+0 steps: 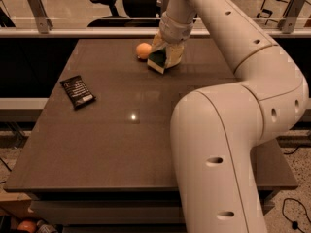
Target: Move sponge near orange
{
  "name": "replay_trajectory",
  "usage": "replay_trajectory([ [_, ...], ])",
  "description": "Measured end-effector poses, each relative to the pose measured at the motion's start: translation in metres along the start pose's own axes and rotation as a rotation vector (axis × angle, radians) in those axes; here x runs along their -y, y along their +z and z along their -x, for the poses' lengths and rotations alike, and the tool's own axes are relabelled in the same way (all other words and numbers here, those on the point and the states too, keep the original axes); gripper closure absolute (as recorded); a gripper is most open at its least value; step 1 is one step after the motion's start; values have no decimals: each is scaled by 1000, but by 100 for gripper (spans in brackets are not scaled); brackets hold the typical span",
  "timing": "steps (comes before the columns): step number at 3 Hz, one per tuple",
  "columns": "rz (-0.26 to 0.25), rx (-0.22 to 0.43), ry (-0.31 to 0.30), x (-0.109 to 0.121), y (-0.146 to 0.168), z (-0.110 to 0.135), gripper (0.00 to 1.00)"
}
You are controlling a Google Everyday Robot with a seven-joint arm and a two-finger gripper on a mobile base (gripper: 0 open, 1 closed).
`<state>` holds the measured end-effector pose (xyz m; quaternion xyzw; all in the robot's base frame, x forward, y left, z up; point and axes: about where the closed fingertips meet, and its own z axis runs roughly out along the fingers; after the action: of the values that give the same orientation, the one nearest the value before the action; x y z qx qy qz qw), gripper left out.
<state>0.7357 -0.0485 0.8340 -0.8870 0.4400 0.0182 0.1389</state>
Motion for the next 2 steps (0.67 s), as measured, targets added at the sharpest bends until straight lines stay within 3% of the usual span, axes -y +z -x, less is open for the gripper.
replay_trajectory([
  [2, -31, -5, -1, 11, 8, -2, 36],
])
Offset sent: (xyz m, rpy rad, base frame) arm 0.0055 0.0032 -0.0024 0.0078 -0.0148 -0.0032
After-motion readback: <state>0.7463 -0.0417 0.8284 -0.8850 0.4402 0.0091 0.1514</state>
